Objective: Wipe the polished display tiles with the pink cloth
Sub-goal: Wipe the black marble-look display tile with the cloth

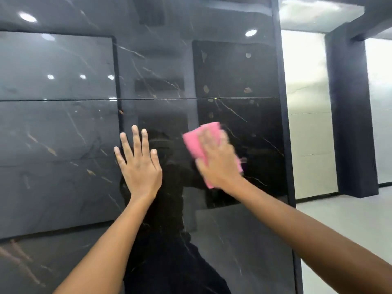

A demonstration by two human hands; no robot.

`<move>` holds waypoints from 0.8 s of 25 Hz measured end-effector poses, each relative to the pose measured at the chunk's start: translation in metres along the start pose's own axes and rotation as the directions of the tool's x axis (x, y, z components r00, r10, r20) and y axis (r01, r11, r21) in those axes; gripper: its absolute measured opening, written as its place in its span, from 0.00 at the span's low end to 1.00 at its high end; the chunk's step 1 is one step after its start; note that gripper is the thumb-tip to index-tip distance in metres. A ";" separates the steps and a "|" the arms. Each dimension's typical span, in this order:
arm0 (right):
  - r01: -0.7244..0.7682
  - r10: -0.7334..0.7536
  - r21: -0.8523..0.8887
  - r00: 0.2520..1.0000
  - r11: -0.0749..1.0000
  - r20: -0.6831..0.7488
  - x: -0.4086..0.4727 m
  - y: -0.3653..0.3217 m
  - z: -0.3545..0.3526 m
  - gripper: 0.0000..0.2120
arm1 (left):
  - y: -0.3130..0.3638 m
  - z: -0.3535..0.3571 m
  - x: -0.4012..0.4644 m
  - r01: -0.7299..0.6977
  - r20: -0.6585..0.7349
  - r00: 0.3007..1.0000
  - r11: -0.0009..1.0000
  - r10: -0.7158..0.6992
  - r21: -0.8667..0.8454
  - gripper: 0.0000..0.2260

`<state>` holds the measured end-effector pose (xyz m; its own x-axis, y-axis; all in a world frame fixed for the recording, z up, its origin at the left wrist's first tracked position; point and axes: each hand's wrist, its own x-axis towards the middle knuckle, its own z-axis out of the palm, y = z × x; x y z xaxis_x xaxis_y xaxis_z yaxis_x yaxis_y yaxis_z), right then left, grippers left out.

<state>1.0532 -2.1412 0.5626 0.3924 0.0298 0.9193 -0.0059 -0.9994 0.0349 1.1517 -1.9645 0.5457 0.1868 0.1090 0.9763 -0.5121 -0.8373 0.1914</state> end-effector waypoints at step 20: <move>-0.234 0.263 0.129 0.917 0.964 -0.300 0.070 0.152 -0.021 0.37 | 0.004 0.002 -0.002 0.023 -0.045 0.999 0.999 -0.021 0.040 0.26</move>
<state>1.0606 -2.2907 0.6402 0.0828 -0.2297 0.9697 0.0211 -0.9724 -0.2322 1.1517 -1.9689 0.5447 0.1599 0.1503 0.9756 -0.4740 -0.8552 0.2095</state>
